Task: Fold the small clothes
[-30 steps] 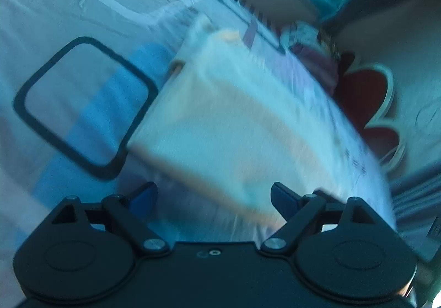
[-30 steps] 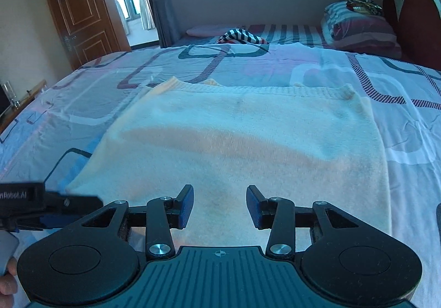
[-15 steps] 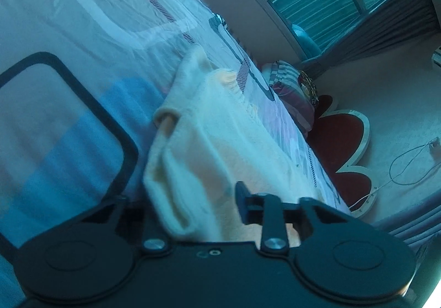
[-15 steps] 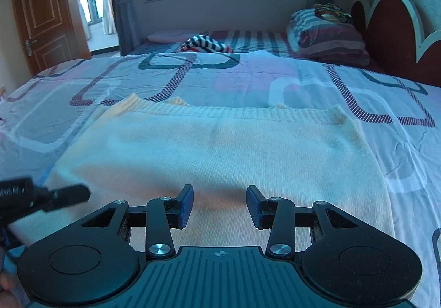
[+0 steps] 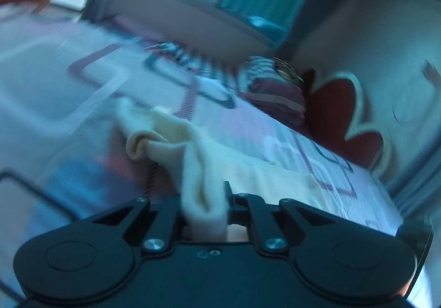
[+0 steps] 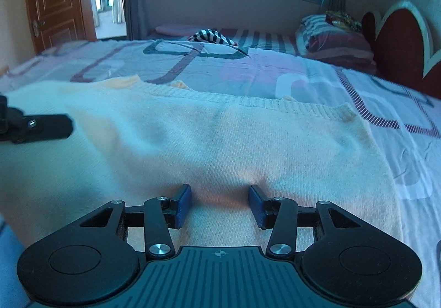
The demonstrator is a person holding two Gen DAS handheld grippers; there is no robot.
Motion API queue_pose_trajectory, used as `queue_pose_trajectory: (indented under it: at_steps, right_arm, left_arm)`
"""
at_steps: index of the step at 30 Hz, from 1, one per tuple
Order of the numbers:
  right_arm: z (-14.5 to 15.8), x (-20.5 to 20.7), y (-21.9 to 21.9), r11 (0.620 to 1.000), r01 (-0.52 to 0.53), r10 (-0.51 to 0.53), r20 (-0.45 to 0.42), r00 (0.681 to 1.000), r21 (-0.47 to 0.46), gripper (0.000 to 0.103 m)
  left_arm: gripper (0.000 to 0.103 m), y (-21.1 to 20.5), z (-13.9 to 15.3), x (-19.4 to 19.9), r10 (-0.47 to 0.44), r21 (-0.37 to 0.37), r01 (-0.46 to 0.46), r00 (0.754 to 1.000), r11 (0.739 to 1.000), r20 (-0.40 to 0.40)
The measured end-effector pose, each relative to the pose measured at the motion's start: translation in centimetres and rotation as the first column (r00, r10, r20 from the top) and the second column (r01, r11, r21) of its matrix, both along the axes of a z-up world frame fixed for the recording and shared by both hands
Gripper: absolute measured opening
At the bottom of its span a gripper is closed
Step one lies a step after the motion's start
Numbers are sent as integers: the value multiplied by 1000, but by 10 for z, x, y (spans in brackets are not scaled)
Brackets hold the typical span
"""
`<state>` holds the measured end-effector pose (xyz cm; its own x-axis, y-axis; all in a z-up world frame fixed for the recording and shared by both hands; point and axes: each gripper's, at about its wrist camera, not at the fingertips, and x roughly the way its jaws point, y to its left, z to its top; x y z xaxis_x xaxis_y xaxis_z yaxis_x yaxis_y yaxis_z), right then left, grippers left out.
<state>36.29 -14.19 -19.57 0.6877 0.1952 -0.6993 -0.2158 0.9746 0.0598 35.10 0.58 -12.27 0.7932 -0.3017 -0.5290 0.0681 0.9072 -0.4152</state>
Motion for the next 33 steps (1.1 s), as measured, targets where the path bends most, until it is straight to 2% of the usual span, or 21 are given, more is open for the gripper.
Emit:
queue_pose_trajectory:
  at_steps: [3, 6, 10, 13, 16, 18, 19, 20, 21, 23, 26, 29, 33]
  right_arm:
    - [15, -8, -30, 996, 39, -40, 12, 999, 85, 47]
    - [28, -18, -67, 989, 85, -89, 23, 996, 119, 47]
    - [35, -32, -119, 977, 164, -167, 9, 986, 138, 47]
    - [35, -43, -151, 969, 209, -210, -4, 978, 129, 47]
    - [34, -49, -173, 958, 244, -244, -17, 970, 147, 47]
    - [37, -51, -182, 947, 252, -253, -22, 967, 199, 47]
    - [40, -51, -184, 941, 243, -245, -23, 969, 235, 47]
    - [42, -48, -183, 937, 228, -228, -29, 973, 265, 47]
    - [43, -44, -181, 935, 206, -204, -38, 978, 288, 47]
    - [46, -36, -173, 931, 165, -160, -43, 986, 325, 47]
    - [45, -22, -158, 922, 136, -120, -67, 990, 362, 48]
    - [38, -2, -148, 920, 133, -105, -94, 990, 369, 50]
    - [25, 17, -147, 897, 155, -103, -145, 984, 414, 50]
  left_arm:
    - [7, -48, 17, 6, -125, 91, 122, 991, 988, 37]
    - [7, -96, 18, 12, -238, 144, 234, 971, 962, 18]
    - [7, -141, -3, 9, -339, 177, 342, 940, 923, -46]
    - [7, -160, -25, -1, -400, 198, 413, 911, 889, -104]
    - [11, -166, -38, -15, -408, 254, 426, 904, 868, -126]
    - [25, -164, -41, -18, -422, 267, 447, 895, 854, -146]
    - [28, -163, -40, -24, -430, 285, 455, 891, 844, -147]
    - [38, -161, -39, -30, -435, 299, 460, 888, 836, -150]
    - [57, -159, -36, -36, -438, 304, 465, 885, 832, -156]
    - [75, -145, -28, -47, -414, 304, 434, 901, 848, -132]
    - [75, -117, -12, -54, -347, 291, 356, 934, 888, -85]
    - [75, -83, -2, -48, -234, 254, 243, 970, 936, -66]
    - [75, -50, -1, -26, -110, 225, 126, 991, 966, -81]
